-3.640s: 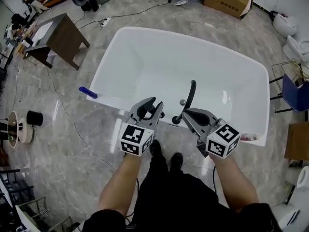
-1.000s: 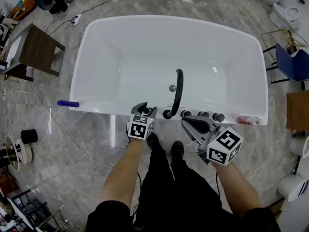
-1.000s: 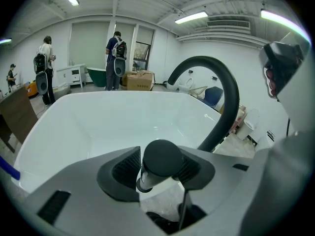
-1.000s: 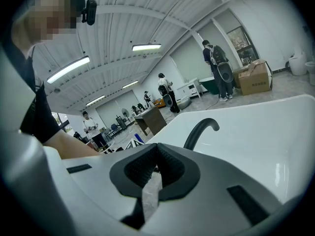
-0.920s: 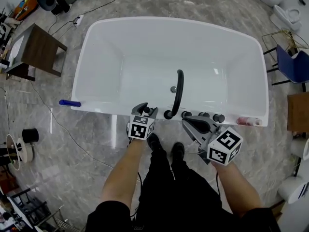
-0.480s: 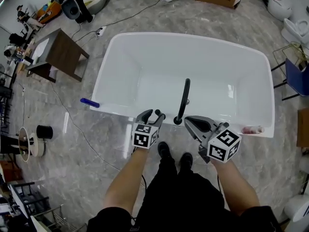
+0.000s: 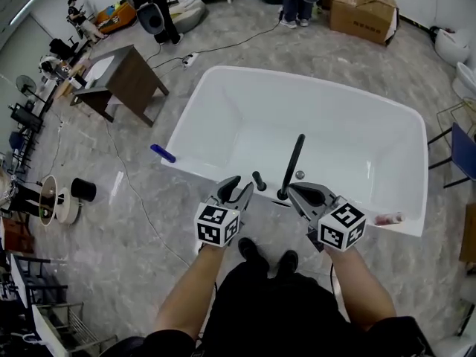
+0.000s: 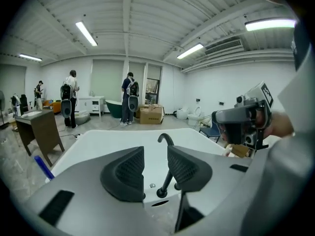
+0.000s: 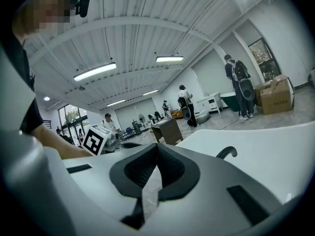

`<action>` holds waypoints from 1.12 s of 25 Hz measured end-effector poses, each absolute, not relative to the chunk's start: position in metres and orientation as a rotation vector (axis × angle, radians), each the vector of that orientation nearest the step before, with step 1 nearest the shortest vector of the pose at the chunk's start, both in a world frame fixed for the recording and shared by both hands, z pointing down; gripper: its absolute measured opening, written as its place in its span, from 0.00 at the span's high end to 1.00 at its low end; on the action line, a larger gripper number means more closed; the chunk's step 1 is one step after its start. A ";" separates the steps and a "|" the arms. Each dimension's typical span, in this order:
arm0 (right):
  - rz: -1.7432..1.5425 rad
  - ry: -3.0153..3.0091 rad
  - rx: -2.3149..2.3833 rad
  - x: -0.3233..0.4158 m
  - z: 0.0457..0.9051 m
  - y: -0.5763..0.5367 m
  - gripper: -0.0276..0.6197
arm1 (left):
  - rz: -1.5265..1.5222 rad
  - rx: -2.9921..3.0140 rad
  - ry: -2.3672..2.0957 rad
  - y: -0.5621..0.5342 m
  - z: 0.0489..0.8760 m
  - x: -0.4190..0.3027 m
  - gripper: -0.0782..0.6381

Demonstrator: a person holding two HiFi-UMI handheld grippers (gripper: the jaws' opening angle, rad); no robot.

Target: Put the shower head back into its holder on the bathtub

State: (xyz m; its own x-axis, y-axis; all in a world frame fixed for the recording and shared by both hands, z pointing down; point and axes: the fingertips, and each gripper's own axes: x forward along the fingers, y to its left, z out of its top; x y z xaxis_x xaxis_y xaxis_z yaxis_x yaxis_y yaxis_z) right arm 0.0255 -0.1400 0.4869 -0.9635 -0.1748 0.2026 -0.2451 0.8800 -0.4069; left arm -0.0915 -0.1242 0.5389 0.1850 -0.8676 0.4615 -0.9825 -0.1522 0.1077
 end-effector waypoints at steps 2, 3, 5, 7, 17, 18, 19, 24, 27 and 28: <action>0.657 -2.904 0.317 0.021 0.478 -0.139 0.93 | 0.357 2.097 -1.769 -0.120 0.521 -0.093 0.67; 0.661 -2.908 0.319 0.020 0.474 -0.140 0.93 | 0.319 2.096 -1.777 -0.119 0.513 -0.094 0.67; 0.665 -2.915 0.327 0.018 0.467 -0.141 0.93 | 0.250 2.094 -1.791 -0.116 0.500 -0.096 0.67; 0.650 -2.922 0.334 0.016 0.462 -0.143 0.93 | 0.214 2.103 -1.817 -0.112 0.489 -0.100 0.71; 0.472 -2.936 0.430 -0.013 0.429 -0.151 0.93 | 0.236 2.136 -1.901 -0.102 0.449 -0.152 0.87; 0.454 -2.940 0.436 -0.017 0.424 -0.152 0.93 | 0.229 2.145 -1.909 -0.101 0.445 -0.156 0.87; 0.434 -2.942 0.444 -0.020 0.420 -0.153 0.93 | 0.219 2.151 -1.918 -0.100 0.440 -0.161 0.87; 0.339 -2.958 0.515 -0.029 0.398 -0.159 0.93 | 0.217 2.170 -1.971 -0.103 0.418 -0.193 0.87; 0.287 -2.977 0.595 -0.021 0.385 -0.168 0.93 | 0.211 2.204 -2.009 -0.115 0.396 -0.209 0.87; 0.290 -2.984 0.623 -0.016 0.381 -0.173 0.93 | 0.207 2.221 -2.026 -0.119 0.386 -0.212 0.87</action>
State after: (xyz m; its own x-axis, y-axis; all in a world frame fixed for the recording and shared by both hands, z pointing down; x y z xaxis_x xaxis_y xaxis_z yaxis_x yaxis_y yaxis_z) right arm -0.0163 -0.1726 0.3810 -0.9142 -0.3884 0.1160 -0.4034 0.8994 -0.1680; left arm -0.2115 -0.1187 0.3864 0.0906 -0.9782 0.1869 -0.9958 -0.0918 0.0023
